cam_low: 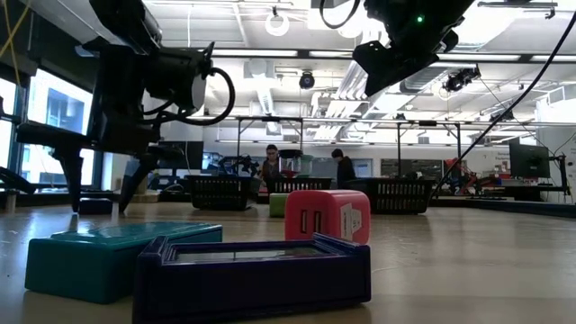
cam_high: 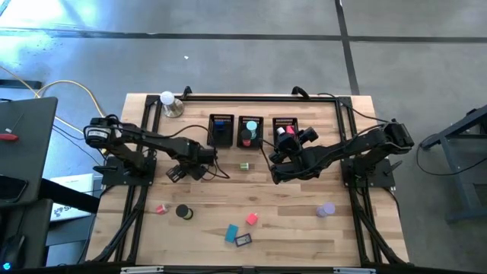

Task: Pick & Place Office items
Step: Put the top dark blue digital clock into the left black bin

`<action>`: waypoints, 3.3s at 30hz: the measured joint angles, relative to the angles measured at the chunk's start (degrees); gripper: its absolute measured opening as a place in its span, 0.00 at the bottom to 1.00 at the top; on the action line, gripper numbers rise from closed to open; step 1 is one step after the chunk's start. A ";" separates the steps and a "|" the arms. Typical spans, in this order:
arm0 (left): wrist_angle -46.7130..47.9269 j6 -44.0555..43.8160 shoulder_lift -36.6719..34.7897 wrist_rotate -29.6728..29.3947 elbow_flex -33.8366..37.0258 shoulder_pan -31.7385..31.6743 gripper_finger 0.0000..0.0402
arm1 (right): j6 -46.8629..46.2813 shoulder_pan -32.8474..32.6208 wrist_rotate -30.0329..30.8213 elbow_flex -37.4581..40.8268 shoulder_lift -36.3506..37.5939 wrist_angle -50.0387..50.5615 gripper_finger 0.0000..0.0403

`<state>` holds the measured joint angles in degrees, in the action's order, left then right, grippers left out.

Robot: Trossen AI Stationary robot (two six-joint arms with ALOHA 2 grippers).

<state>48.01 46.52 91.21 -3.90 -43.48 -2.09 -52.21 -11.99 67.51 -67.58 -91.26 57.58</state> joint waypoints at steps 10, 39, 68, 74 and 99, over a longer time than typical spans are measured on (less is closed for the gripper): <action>0.24 -0.94 0.07 -0.62 0.02 1.94 0.36 | 0.00 0.00 0.28 -0.01 0.00 0.00 0.66; -43.57 -19.46 -35.44 8.72 4.06 -6.64 0.36 | -0.02 0.00 -0.18 0.03 -0.02 -0.06 0.66; -120.74 -41.46 -4.58 38.94 30.04 -37.57 0.36 | 6.58 0.15 -0.45 6.72 -0.02 -12.84 0.66; -132.48 -43.32 7.06 39.16 30.03 -38.52 0.36 | 8.48 0.15 -1.46 6.70 -0.02 -14.09 0.66; -135.45 -41.38 14.49 46.41 30.01 -43.14 0.36 | 10.05 0.15 -0.53 6.68 -0.02 -15.02 0.66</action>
<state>-87.44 5.14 105.70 42.51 -13.47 -45.23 -42.15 -11.84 66.98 -60.90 -91.29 42.57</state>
